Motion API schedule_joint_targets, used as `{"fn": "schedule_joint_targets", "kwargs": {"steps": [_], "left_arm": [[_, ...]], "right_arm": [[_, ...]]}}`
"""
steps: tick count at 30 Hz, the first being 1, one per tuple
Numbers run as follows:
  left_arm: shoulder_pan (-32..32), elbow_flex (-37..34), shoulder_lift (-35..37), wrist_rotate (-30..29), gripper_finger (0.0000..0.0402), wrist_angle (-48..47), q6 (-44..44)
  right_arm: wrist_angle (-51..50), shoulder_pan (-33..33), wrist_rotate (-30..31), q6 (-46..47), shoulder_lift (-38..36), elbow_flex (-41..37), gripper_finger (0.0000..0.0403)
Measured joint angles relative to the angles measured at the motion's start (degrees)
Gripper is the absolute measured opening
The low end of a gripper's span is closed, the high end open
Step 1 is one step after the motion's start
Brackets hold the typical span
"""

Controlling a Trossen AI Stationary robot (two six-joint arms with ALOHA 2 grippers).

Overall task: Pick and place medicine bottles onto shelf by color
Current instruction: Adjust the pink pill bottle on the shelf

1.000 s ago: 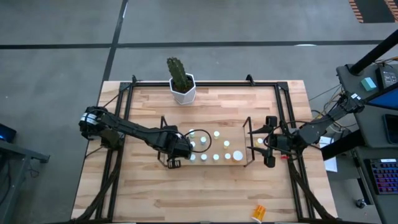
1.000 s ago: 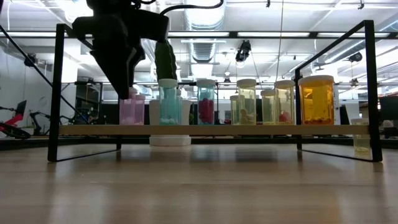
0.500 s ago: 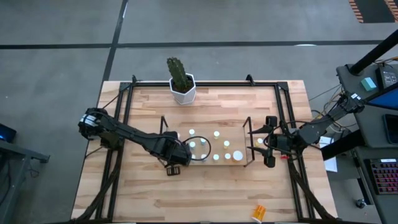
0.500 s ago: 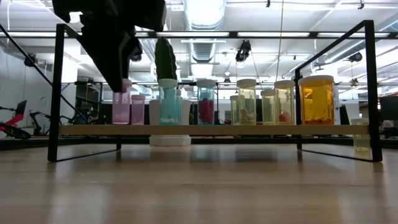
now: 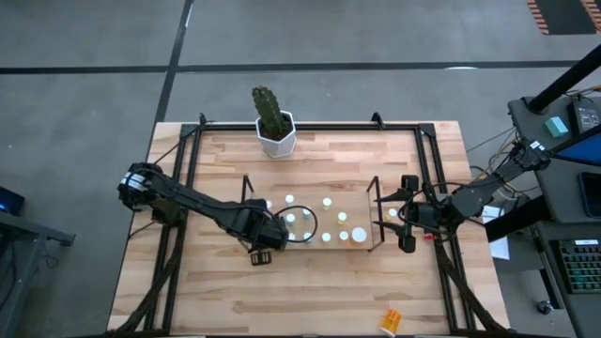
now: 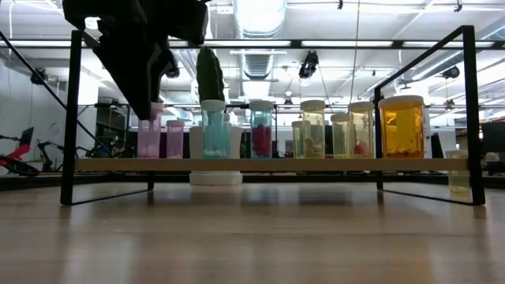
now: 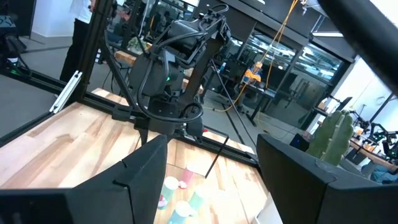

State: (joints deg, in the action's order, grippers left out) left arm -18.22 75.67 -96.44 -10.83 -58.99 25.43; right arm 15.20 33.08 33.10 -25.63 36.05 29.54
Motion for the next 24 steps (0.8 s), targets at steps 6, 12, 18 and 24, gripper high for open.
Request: {"fn": "schedule_joint_targets", "kwargs": {"steps": [6,12,18,24], "left_arm": [[0.0,-0.03,0.0,-0.04,0.0104,-0.03,1.0],[0.02,-0.1,0.0,0.0,0.0147,-0.34,1.2],[0.02,0.24,0.11,0.09,0.0185,-0.35,1.22],[0.02,1.38,0.19,1.71,0.0191,-0.5,1.21]], "right_arm": [[0.0,0.02,0.0,0.02,0.0,0.0,0.0237],[0.0,0.0,-0.02,0.04,0.0,0.0,0.0237],[0.02,0.01,-0.02,0.04,0.0,0.0,0.0237],[0.02,0.0,-0.02,0.04,0.0,0.0,0.0237]]}}
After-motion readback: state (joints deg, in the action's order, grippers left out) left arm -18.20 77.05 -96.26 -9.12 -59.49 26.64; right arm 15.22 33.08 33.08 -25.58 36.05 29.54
